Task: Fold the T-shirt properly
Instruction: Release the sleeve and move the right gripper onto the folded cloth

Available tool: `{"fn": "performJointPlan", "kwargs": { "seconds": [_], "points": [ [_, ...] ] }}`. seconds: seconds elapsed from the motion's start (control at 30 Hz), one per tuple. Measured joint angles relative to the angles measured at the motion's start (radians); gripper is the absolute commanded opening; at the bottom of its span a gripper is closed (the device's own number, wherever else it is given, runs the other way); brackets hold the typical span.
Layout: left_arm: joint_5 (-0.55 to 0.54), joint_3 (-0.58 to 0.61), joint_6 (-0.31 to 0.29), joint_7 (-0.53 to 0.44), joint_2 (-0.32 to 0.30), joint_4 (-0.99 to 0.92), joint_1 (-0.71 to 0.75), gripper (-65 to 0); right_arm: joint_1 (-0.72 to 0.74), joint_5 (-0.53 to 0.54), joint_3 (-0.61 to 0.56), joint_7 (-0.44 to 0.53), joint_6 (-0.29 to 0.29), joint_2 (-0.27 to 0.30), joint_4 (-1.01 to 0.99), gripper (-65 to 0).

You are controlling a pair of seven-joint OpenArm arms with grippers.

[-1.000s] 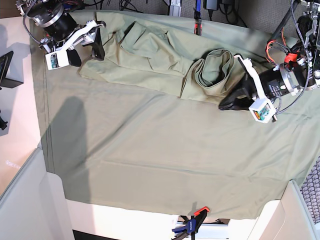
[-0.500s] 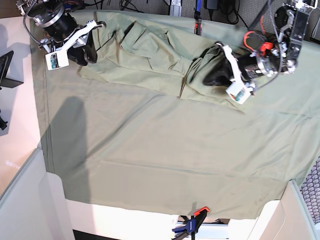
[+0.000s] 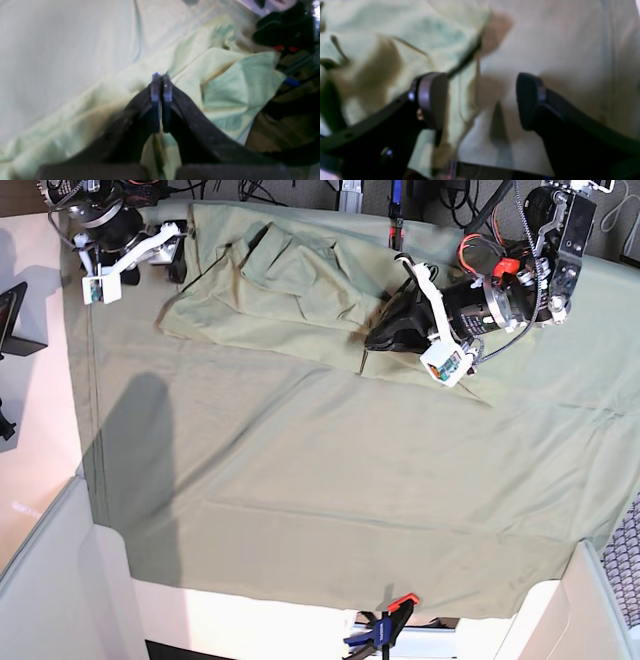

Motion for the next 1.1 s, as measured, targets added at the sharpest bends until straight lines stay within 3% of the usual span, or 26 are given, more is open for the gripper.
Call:
{"fn": "performJointPlan", "kwargs": {
  "seconds": [0.13,0.27,0.5,0.93,0.97,1.1],
  "points": [
    [0.001,0.000,-0.002,0.009,-0.007,0.040,0.000,-65.0,0.000,0.041,0.000,-0.003,0.004,-0.007,-0.046,-22.0],
    [0.005,0.000,-0.001,0.019,-0.014,0.078,0.000,-65.0,0.000,0.092,0.000,-0.024,0.039,-0.056,-0.048,-22.0],
    [0.002,-0.039,-0.001,0.019,-0.014,0.101,0.000,-65.0,0.000,0.114,0.000,-0.029,0.045,-0.134,-0.049,-22.0],
    [-0.096,-0.129,0.000,0.046,-0.066,0.103,0.000,-65.0,0.001,0.122,-0.029,0.013,0.051,-0.172,-0.069,-22.7],
    [-0.105,-0.131,0.000,0.046,-0.066,0.103,0.000,-65.0,0.001,0.122,-0.030,0.022,0.053,-0.172,-0.076,-25.6],
    [-0.122,-0.133,-0.001,0.061,-0.066,0.104,0.000,-65.0,0.003,0.117,-0.030,0.035,0.053,-0.172,-0.090,-47.5]
  ]
}}
